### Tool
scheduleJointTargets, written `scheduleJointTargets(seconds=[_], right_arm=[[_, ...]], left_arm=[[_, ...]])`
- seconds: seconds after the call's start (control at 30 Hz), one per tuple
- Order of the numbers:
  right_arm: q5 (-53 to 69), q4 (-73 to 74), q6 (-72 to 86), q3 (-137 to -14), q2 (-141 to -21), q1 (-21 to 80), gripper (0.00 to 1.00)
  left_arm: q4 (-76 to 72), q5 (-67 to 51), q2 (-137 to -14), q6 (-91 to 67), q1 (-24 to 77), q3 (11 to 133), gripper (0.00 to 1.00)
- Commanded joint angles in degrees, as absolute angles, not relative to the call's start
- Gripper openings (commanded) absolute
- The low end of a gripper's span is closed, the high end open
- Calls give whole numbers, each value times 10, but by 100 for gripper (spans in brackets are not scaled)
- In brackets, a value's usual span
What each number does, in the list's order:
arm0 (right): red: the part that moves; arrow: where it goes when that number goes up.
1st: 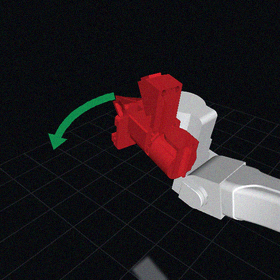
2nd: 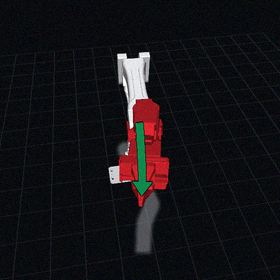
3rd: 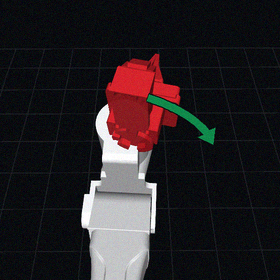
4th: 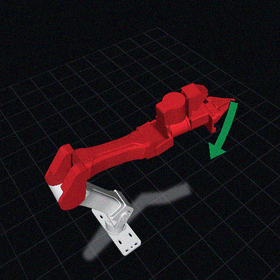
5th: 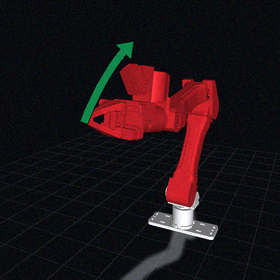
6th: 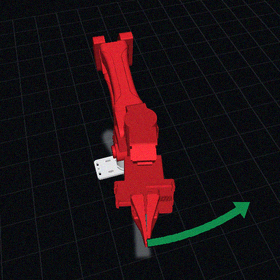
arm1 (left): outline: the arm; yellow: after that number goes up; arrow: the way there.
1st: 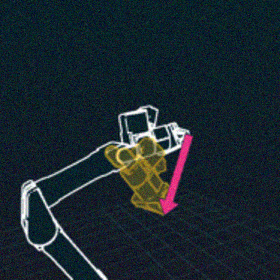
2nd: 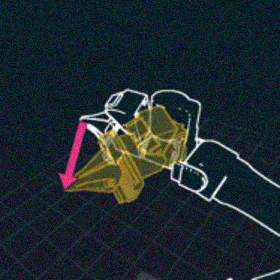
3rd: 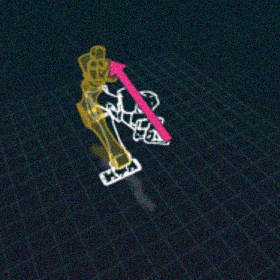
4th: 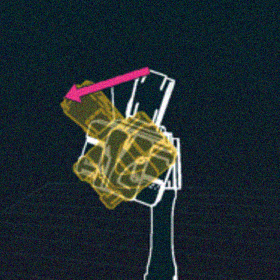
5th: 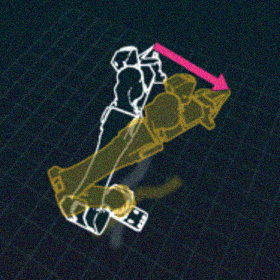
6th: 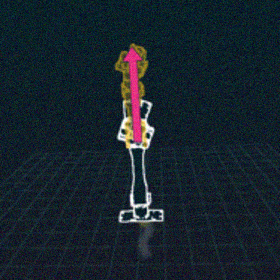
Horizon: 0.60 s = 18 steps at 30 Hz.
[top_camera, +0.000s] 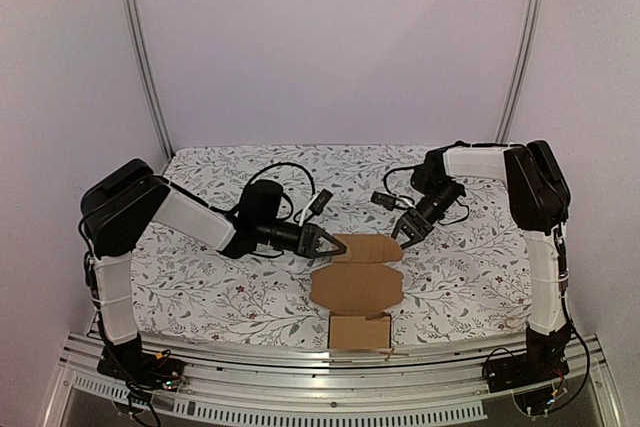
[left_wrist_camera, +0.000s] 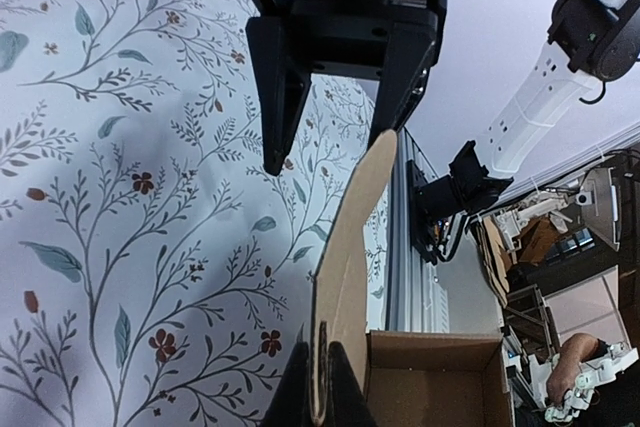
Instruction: Fold the paper box
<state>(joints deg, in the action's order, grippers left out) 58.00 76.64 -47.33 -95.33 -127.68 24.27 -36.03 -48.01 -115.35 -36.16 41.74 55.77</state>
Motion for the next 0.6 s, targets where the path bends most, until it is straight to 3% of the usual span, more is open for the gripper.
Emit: scheduleJointTargets(seconds=[0.0, 0.37, 0.5, 0.57], right_arm=[[568, 888, -437, -941, -1260, 232, 48], [647, 891, -404, -951, -1215, 193, 52], [692, 1018, -530, -980, -1222, 180, 53], [691, 1028, -593, -980, -1222, 175, 59]], left_arm=[[-330, -450, -1131, -348, 405, 555, 0], [-374, -469, -1134, -375, 409, 552, 0], [-370, -473, -1135, -373, 413, 555, 0], [-370, -475, -1134, -374, 415, 556, 0]])
